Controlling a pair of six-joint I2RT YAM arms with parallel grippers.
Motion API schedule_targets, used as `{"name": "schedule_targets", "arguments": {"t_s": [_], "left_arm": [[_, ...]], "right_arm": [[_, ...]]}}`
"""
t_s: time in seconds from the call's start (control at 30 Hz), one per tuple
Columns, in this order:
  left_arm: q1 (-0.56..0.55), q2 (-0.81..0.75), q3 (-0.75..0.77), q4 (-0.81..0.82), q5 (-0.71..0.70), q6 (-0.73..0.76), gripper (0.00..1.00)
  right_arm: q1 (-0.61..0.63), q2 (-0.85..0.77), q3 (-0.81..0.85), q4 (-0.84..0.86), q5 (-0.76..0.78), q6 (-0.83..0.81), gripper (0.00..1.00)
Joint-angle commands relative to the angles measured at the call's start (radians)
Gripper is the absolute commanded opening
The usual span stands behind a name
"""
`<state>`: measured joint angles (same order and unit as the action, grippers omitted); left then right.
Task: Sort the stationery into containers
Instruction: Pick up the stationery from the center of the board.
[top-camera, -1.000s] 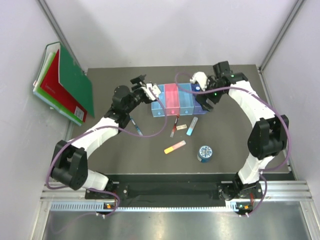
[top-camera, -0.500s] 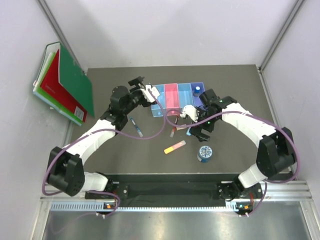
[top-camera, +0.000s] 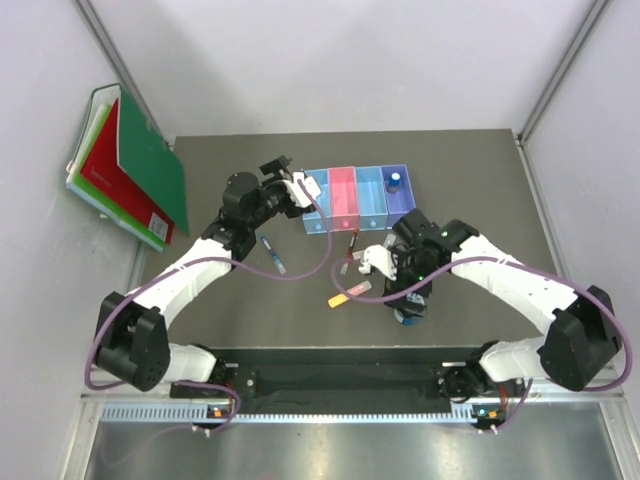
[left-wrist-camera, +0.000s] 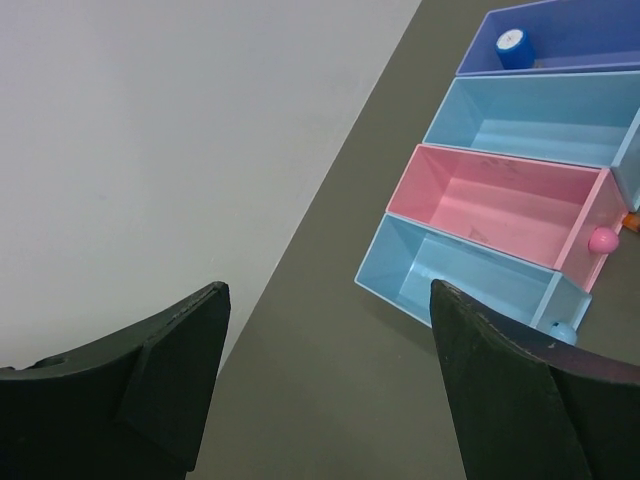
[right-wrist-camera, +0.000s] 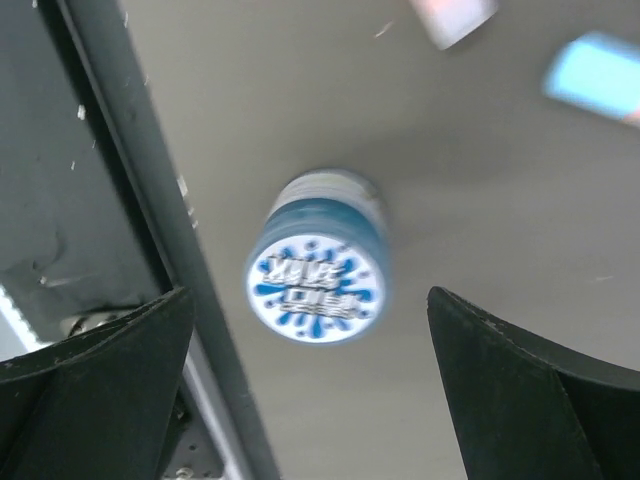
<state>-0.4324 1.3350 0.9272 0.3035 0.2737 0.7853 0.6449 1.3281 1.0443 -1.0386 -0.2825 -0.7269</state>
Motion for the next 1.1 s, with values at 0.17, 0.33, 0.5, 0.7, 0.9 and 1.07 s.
{"name": "schedule_targets", "arguments": {"t_s": [0.17,0.33,0.5,0.7,0.9,1.07], "left_arm": [[0.004,0.035,0.024,0.054,0.056,-0.004,0.85],[0.004,0.035,0.027,0.065,0.055,-0.011,0.85],[0.003,0.033,0.028,0.068,0.05,-0.017,0.84],[0.004,0.032,0.022,0.074,0.032,-0.011,0.84],[0.004,0.036,0.013,0.075,0.036,-0.004,0.84],[0.004,0.052,0.018,0.091,0.039,-0.009,0.84]], "right_arm": [[0.021,-0.053,-0.194,0.089,0.086,0.029,1.0],[0.019,-0.033,-0.181,0.127,0.106,0.026,0.99],[0.018,-0.004,-0.176,0.17,0.108,0.027,1.0],[0.019,0.039,-0.156,0.209,0.094,0.035,0.99],[0.018,0.052,-0.136,0.213,0.088,0.055,0.73],[0.01,0.045,-0.129,0.198,0.092,0.066,0.41]]}}
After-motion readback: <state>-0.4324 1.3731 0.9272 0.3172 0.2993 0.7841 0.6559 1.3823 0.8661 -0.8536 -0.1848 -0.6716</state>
